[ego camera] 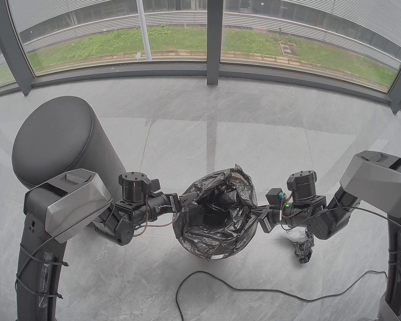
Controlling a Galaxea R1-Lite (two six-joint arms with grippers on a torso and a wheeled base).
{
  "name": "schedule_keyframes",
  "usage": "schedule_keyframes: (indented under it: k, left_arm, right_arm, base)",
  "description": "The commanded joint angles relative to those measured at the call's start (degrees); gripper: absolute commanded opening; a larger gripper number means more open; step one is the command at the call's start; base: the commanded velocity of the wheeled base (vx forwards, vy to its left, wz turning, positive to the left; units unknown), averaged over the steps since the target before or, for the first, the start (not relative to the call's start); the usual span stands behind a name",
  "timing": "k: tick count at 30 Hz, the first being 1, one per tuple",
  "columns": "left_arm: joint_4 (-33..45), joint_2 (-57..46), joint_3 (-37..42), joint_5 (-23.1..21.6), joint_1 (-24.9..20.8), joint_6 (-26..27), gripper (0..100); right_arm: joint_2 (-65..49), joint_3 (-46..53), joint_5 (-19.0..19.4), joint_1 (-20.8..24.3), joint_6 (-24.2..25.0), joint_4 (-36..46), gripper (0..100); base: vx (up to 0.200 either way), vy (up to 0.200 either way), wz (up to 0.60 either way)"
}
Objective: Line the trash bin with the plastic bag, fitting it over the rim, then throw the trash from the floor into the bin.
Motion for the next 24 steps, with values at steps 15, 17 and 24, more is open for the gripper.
schedule_keyframes:
  k: [15,17,24]
  left_arm:
    - [-2.0,-0.06,2.85,0.21,-0.19,-0.01,100]
    - [-2.7,-0.06,3.11,0.21,-0.19,-0.01,100]
    - [-2.96,0.12,3.11,0.12,0.08,-0.01,100]
  right_arm:
    - [3.32,-5.89,-3.46,-1.67,0.34,-0.2,0]
    - [4.46,-7.56,-5.4,-1.59,0.42,-0.11,0]
    - [5.52,-7.65,-7.42,-1.5,0.6,-0.02,0]
  base:
    - [0.0,0.0,0.0]
    - [0.0,0.0,0.0]
    - [0.0,0.0,0.0]
